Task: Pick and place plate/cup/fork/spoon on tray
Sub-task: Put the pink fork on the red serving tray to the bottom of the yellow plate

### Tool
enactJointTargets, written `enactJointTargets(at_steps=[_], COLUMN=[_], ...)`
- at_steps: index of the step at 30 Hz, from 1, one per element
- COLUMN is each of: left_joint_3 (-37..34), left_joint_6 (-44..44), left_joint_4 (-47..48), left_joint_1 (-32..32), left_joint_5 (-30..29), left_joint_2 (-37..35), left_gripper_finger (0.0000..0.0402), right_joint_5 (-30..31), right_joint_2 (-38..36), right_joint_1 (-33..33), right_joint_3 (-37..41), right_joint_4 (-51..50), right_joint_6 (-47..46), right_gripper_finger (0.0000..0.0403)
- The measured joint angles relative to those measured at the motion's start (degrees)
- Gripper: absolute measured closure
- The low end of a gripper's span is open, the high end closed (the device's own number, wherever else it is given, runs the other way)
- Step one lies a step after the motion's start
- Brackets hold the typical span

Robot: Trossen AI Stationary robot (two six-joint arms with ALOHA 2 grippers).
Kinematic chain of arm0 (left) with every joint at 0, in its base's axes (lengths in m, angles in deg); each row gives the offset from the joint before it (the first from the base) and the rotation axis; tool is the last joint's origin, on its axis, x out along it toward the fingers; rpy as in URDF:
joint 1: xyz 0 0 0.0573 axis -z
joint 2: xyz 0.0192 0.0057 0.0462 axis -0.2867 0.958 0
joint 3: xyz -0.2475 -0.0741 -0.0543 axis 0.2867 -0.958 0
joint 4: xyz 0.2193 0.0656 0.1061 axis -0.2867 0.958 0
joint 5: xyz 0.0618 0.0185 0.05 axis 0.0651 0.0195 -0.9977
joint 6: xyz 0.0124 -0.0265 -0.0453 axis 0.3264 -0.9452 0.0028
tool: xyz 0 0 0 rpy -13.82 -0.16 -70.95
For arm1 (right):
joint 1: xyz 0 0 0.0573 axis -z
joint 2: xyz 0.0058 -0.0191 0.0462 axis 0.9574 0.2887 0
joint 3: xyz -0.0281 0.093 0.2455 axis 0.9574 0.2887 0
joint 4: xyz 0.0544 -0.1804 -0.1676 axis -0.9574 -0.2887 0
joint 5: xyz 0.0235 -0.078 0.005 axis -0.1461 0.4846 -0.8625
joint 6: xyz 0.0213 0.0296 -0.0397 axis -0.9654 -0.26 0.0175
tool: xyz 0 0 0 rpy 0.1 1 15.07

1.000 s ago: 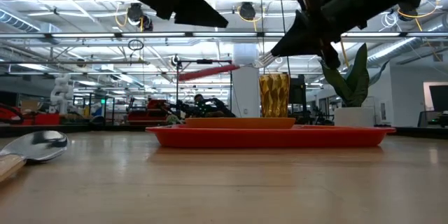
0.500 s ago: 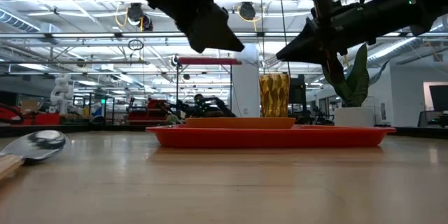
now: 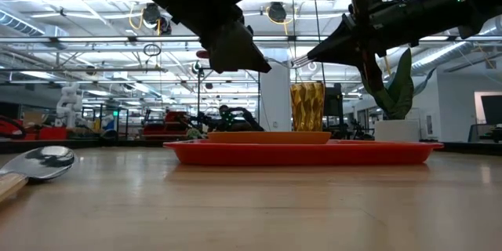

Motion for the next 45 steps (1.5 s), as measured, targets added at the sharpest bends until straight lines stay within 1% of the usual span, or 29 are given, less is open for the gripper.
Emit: enactJointTargets(at_steps=[3, 11, 15, 22, 26, 31, 36, 38, 42, 45], left_joint_3=[0.00, 0.00, -0.02, -0.04, -0.04, -0.04, -0.04, -0.04, -0.04, -0.38], left_joint_6=[-1.25, -0.75, -0.58, -1.27, -2.31, -4.45, -7.17, -8.47, -11.89, -13.21], left_joint_4=[0.01, -0.58, -1.80, -1.59, -1.29, -1.28, -0.59, 0.02, 0.07, -0.18], left_joint_1=[-0.88, -1.42, -1.14, -1.02, -1.05, -0.93, -0.97, -0.96, -0.96, -0.96], left_joint_5=[1.82, 2.02, 1.74, 1.78, 3.11, 6.79, 8.72, 9.47, 13.17, 13.67], left_joint_2=[0.00, 0.00, 0.00, 0.00, 0.00, -0.02, -0.02, -0.02, -0.02, -0.02], left_gripper_finger=[0.0271, 0.0317, 0.0349, 0.0352, 0.0347, 0.0351, 0.0349, 0.0349, 0.0350, 0.0349], right_joint_5=[-0.02, -0.02, 0.07, -0.07, -0.46, -0.72, -1.81, -1.86, -1.85, -1.85], right_joint_2=[0.00, 0.00, 0.00, 0.00, 0.00, -0.08, -1.62, -3.11, -7.42, -11.52], right_joint_1=[0.00, 0.00, 0.00, -0.02, -0.04, -0.04, -0.02, -0.02, -0.02, -0.09], right_joint_3=[0.00, 0.00, 0.00, 0.00, 0.00, -0.13, -0.13, -0.13, -0.11, -0.11], right_joint_4=[-0.08, 0.09, 0.27, 0.26, 0.09, 0.72, 0.26, -0.24, -1.23, -2.01], right_joint_6=[0.08, 0.09, 0.12, 0.90, 1.63, 2.57, 3.65, 4.77, 7.86, 10.67], right_gripper_finger=[0.0403, 0.0403, 0.0403, 0.0403, 0.0398, 0.0369, 0.0325, 0.0306, 0.0273, 0.0257])
